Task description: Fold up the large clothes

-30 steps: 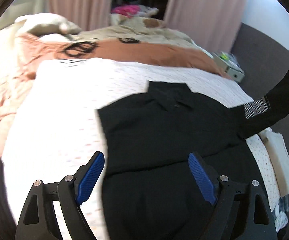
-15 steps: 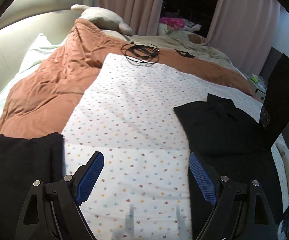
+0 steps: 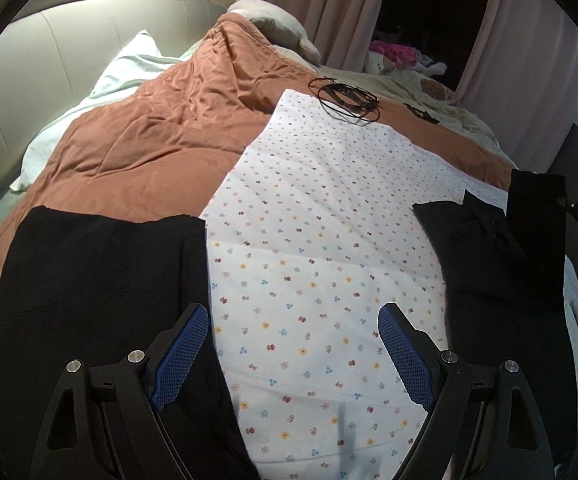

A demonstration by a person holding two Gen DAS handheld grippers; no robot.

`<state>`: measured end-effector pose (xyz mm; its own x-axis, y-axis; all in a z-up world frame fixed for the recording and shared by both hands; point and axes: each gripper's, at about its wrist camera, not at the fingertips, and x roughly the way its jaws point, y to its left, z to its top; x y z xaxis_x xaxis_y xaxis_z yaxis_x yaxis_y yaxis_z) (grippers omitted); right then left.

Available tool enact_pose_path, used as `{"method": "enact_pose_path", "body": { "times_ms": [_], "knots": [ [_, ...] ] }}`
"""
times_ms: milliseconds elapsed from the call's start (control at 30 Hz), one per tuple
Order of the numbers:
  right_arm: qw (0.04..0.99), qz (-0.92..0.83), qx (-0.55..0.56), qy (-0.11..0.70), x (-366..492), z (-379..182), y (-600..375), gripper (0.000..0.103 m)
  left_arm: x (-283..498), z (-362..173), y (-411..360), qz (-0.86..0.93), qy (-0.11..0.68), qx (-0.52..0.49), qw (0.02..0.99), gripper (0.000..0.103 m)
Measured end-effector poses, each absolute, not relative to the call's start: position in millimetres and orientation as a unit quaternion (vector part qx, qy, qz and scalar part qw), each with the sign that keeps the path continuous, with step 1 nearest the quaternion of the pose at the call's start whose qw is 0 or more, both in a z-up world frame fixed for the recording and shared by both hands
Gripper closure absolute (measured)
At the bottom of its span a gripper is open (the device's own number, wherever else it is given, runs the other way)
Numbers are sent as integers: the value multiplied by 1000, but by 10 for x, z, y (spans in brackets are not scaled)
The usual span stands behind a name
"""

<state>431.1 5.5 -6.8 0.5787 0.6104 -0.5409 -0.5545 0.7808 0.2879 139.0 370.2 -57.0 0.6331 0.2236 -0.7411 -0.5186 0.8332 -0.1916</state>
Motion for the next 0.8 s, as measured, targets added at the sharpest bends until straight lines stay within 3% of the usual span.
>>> {"method": "enact_pose_path", "body": {
  "times_ms": [267,367,400,433,700,800],
  "knots": [
    [880,324,1,348,4298,-639,625,98,1252,-699,3749,220,377,-214,874,15],
    [855,336,-68,389,4202,-937,921,82,1293,-731,3715,215,379,-220,873,15],
    [837,351,-86,411,4177,-1035,1002,61,1319,-738,3686,212,380,-222,873,15],
    [823,365,-96,425,4123,-1124,1043,52,1344,-742,3649,207,380,-221,874,15],
    [815,372,-80,437,3879,-1107,526,49,1514,-779,3240,169,386,-218,881,15],
    [822,361,-75,433,3839,-1027,233,42,1555,-811,3081,156,388,-222,881,15]
  ]
}}
